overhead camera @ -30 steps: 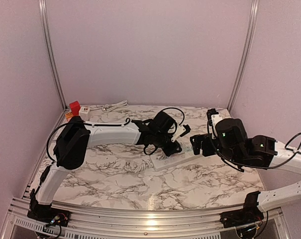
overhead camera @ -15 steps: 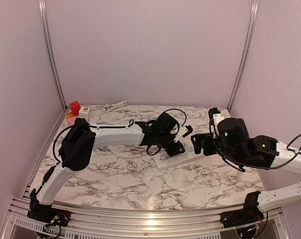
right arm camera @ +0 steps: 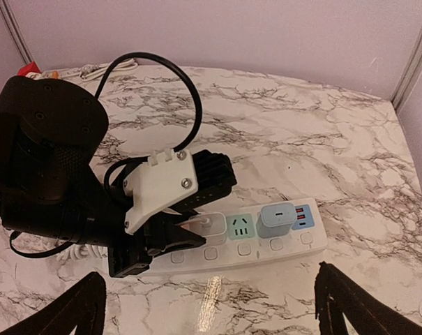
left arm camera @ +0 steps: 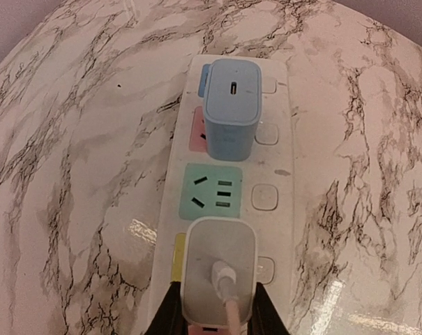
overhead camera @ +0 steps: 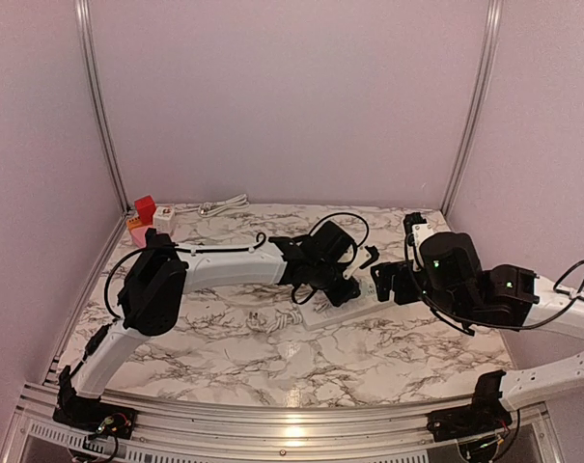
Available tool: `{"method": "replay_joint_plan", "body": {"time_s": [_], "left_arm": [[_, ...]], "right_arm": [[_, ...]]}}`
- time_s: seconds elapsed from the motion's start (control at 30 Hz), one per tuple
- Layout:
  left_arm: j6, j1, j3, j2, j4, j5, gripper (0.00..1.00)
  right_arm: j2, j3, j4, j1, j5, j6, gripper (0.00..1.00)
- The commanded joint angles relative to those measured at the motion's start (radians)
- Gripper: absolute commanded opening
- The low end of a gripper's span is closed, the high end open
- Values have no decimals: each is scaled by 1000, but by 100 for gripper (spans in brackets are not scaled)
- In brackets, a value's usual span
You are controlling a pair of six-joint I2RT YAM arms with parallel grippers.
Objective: Insert the plug
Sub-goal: Insert the socket into the socket slot.
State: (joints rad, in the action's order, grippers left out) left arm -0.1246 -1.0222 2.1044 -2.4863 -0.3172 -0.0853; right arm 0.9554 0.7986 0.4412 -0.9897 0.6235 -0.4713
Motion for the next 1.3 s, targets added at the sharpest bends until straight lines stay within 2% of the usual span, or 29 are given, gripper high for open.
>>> {"method": "replay_joint_plan", "body": {"time_s": [0.0,0.27,0.57,0.8,0.9,1.07,1.27], "left_arm": [[-21,-29,-36,-129,-244,-9,0],[-13,-22,-22,-115,-233,-9,2],[-3,-15,-24,-79,-205,-12,24],[22,-5,-68,-30,-145,-16,25],[32,-2,-92,-1,-105,-25,31],[34,2,-129,51,-44,-34,29],[28,6,-124,69,-29,-42,38]], "right_arm": [[-15,2,-21,3,16,-9,98],[-14,2,-18,4,15,-12,98],[-13,-2,-20,4,12,-17,99],[-11,-10,-28,4,7,-20,98],[-10,-14,-30,4,2,-21,98],[-15,-9,-26,5,4,-21,99],[-20,-5,-26,4,5,-15,98]]}}
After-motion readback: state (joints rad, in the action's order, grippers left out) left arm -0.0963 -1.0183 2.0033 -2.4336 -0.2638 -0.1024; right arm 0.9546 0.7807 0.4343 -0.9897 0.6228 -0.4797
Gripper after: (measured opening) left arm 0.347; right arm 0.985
